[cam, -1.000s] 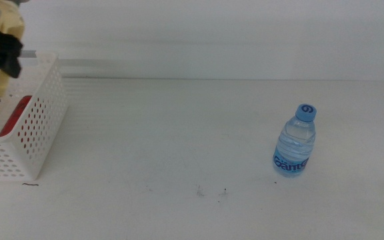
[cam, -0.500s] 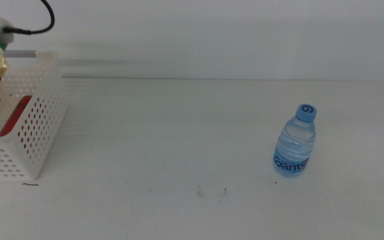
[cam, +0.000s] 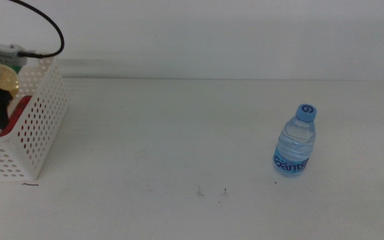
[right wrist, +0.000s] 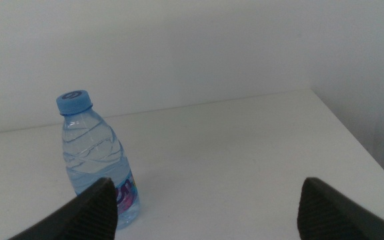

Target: Use arms to grab the bottles and put them into the dustbin to the left of the table.

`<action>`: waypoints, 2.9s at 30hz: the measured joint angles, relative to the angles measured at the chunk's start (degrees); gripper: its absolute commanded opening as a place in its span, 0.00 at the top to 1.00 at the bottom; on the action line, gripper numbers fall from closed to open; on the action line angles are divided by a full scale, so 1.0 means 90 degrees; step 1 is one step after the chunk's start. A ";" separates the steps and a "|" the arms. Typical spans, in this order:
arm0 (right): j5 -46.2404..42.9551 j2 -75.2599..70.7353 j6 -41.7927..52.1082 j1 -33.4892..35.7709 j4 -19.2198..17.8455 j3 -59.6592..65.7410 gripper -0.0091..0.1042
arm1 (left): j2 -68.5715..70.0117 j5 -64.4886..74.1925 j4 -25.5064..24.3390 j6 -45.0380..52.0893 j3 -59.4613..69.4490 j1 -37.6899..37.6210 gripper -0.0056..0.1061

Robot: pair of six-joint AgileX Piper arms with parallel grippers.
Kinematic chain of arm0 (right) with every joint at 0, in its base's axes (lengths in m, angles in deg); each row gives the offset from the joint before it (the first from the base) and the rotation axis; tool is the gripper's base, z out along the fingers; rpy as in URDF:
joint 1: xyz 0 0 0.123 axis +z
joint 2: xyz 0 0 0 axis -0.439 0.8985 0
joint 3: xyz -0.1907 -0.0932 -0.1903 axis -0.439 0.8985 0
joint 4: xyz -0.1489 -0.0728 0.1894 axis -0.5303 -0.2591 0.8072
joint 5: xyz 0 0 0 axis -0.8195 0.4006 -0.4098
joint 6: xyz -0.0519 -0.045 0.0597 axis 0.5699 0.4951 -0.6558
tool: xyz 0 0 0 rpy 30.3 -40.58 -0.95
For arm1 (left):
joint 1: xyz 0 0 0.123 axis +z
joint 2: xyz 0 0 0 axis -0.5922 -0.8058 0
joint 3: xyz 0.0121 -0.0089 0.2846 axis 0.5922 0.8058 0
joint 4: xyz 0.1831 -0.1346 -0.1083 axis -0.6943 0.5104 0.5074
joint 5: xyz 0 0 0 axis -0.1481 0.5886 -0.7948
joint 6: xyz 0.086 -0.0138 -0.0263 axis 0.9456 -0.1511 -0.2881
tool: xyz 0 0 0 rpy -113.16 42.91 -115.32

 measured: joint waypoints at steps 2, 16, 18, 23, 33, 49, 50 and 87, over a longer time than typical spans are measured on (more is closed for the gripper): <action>0.0000 0.0000 0.0000 0.0000 0.0000 0.0000 0.11 | -0.0077 -0.0038 0.0000 0.0000 0.0000 0.0000 0.78; 0.0000 0.0000 0.0000 0.0000 0.0000 0.0000 0.11 | -0.0050 -0.0236 -0.0071 0.0070 -0.0097 0.0000 0.11; 0.0000 0.0000 0.0000 0.0000 0.0000 0.0000 0.11 | 0.0080 -0.0168 -0.0026 -0.0081 -0.0097 -0.0025 0.11; 0.0000 0.0000 0.0000 0.0000 0.0000 0.0000 0.11 | 0.0820 -0.0051 0.0184 -0.0397 -0.0097 -0.0235 0.11; 0.0000 0.0000 0.0000 0.0000 0.0000 0.0000 0.11 | 0.3996 -0.1180 0.1488 -0.0105 0.1295 -0.1192 0.11; 0.0000 0.0000 0.0000 0.0000 0.0000 0.0000 0.11 | 0.6963 -0.0250 0.2857 0.0527 0.2719 -0.1735 0.11; 0.0000 0.0000 0.0000 0.0000 0.0000 0.0000 0.11 | 0.7053 -0.0234 0.2899 0.0530 0.2752 -0.1794 0.11; -0.1058 0.0101 0.0336 0.0157 -0.0061 0.0000 0.11 | 0.7832 -0.1091 0.1132 -0.1836 0.3197 -0.4443 0.11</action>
